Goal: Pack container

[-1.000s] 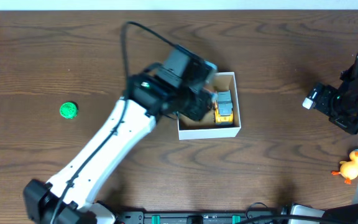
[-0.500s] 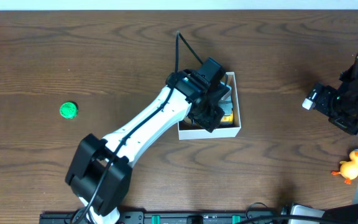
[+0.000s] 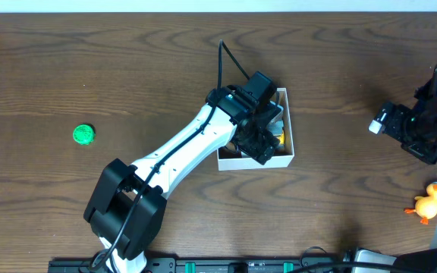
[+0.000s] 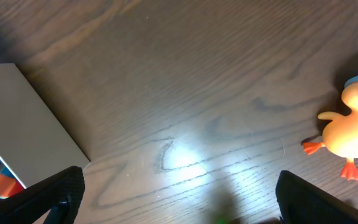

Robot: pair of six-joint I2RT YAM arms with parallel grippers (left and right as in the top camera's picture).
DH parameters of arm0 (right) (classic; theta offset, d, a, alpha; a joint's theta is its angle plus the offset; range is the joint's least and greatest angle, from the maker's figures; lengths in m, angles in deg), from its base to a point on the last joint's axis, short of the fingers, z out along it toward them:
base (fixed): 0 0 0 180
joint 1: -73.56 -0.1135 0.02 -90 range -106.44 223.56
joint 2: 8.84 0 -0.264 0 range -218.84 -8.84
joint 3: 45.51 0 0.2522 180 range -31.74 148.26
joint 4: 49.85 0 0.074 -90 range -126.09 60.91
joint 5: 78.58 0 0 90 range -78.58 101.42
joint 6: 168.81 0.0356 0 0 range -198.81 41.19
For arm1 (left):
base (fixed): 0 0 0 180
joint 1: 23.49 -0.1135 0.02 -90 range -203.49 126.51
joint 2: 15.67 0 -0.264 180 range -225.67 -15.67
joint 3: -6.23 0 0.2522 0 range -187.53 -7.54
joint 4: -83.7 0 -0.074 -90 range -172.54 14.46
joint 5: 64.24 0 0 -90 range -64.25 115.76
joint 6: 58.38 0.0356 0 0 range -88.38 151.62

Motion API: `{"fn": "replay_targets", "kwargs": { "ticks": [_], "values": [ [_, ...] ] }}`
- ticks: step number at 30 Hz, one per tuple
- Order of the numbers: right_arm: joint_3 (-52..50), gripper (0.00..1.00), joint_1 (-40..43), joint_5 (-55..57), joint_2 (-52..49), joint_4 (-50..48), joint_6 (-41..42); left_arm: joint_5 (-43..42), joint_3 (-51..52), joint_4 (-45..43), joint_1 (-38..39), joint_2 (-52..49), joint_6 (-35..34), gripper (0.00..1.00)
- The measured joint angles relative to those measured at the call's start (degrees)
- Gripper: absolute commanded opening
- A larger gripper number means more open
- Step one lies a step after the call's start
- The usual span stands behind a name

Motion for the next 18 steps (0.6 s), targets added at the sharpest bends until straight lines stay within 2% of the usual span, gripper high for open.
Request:
{"fn": "replay_targets", "kwargs": {
  "ticks": [1,3,6,10,14,18],
  "values": [
    [0.0,0.99,0.0,0.02,0.0,0.0,-0.02,0.02,0.0,0.31,-0.11,0.22,-0.02,0.84],
    [0.0,0.99,0.0,0.02,0.0,-0.02,-0.2,0.13,0.0,1.53,-0.55,1.11,0.17,0.93],
    [-0.02,0.99,0.0,0.07,0.0,0.0,-0.24,2.43,0.02,4.48,-2.34,4.85,-0.13,1.0],
    [-0.02,0.99,0.02,3.02,0.0,1.99,2.16,8.15,0.09,7.39,-7.04,14.4,-0.63,0.98],
    [-0.02,0.99,1.77,7.72,0.0,3.02,7.74,12.85,0.09,8.44,-16.02,26.29,-0.63,0.98],
    [-0.07,0.99,9.01,8.28,0.0,3.78,11.76,15.17,0.09,9.03,-28.48,35.8,-1.25,0.98]
  ]
}}
